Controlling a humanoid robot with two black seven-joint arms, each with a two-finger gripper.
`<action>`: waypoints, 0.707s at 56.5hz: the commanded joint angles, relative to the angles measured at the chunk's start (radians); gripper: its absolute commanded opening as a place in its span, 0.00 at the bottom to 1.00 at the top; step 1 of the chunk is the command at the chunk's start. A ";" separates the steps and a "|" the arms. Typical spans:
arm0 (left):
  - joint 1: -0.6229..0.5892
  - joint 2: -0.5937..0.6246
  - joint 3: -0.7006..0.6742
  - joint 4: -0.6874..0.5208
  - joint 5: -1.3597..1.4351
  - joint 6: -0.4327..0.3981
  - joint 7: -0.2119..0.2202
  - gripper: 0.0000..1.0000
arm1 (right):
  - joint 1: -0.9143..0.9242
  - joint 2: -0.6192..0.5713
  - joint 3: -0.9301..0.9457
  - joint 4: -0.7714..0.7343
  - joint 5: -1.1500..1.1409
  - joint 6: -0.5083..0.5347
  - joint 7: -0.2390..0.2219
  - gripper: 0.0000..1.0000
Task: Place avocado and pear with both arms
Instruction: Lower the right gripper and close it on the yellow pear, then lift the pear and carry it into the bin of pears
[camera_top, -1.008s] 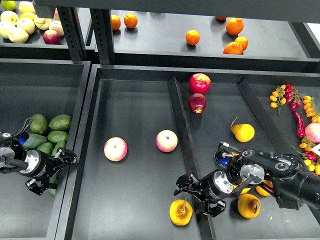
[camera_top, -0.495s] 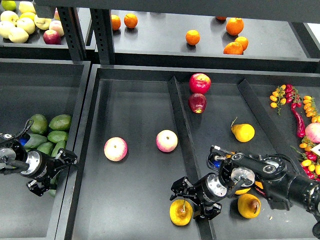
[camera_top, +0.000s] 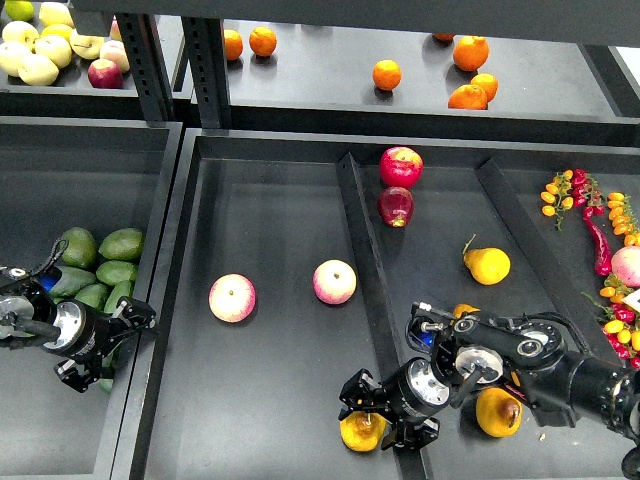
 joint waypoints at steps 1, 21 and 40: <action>0.002 0.000 -0.009 -0.001 0.000 0.000 0.000 1.00 | -0.002 -0.002 -0.009 0.004 -0.050 0.000 -0.001 0.56; 0.002 -0.006 -0.011 -0.001 -0.002 0.000 0.000 1.00 | -0.008 -0.009 0.020 -0.039 -0.064 0.000 -0.001 0.16; 0.002 -0.019 -0.011 -0.001 0.000 0.000 0.000 1.00 | -0.009 -0.013 0.080 -0.078 0.051 0.000 -0.001 0.02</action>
